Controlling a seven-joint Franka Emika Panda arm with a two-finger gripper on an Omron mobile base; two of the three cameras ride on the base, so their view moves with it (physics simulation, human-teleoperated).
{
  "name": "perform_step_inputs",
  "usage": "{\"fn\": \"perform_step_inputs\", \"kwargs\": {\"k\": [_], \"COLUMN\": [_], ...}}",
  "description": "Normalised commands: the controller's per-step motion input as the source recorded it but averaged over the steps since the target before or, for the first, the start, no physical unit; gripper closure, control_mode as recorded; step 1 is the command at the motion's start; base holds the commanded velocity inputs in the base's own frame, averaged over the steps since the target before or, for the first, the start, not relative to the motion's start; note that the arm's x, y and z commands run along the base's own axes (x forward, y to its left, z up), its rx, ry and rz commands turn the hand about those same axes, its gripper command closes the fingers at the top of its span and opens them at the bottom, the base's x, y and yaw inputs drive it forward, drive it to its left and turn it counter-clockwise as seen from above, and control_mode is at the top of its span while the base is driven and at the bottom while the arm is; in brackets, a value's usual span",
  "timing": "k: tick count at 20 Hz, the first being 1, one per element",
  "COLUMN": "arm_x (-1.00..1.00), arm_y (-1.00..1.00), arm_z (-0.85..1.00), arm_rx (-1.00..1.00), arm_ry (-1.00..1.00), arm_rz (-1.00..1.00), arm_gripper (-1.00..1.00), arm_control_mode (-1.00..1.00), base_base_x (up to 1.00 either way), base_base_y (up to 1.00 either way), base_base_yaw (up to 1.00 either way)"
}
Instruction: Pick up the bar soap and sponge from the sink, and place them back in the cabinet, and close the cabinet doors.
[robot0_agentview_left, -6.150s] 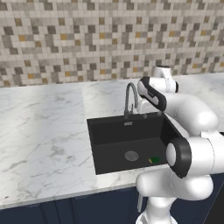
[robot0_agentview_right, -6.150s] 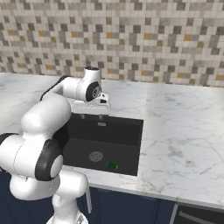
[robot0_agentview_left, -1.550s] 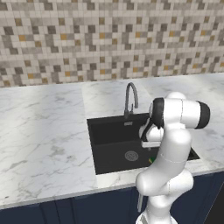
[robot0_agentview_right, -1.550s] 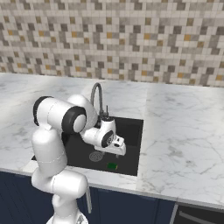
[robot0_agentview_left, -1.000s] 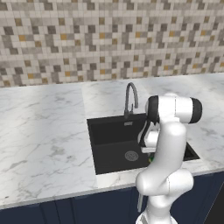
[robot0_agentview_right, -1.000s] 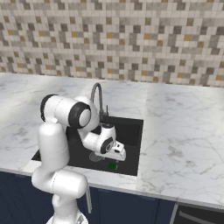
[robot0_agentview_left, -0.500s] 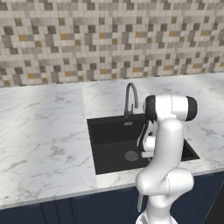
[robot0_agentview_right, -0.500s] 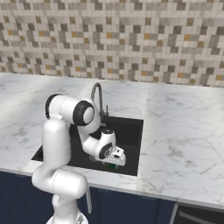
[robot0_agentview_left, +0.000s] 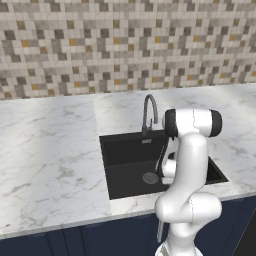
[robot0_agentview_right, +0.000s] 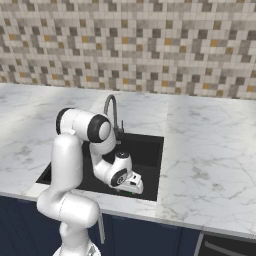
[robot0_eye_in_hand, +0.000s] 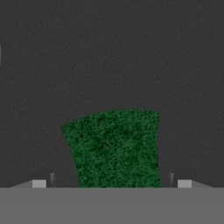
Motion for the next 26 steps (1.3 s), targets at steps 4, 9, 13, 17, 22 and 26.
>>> {"fn": "perform_step_inputs", "kwargs": {"k": [4, 9, 13, 17, 22, 26], "arm_x": [0.0, 0.0, 0.0, 0.0, 0.0, 0.0], "arm_y": [0.0, 0.0, 0.0, 0.0, 0.0, 0.0], "arm_z": [-0.07, -0.11, -0.13, -0.14, -0.13, -0.08], "arm_rx": [0.0, 0.0, 0.0, 0.0, 0.0, 0.0], "arm_ry": [0.0, 0.0, 0.0, 0.0, 0.0, 0.0], "arm_rz": [0.0, 0.0, 0.0, 0.0, 0.0, 0.0], "arm_gripper": [-1.0, -1.0, -1.0, -1.0, -1.0, -1.0], "arm_control_mode": [-1.0, -1.0, -1.0, -1.0, -1.0, -1.0], "base_base_x": [0.0, 0.0, 0.0, 0.0, 0.0, 0.0], "base_base_y": [0.0, 0.0, 0.0, 0.0, 0.0, 0.0], "base_base_yaw": [0.0, 0.0, 0.0, 0.0, 0.0, 0.0]}}
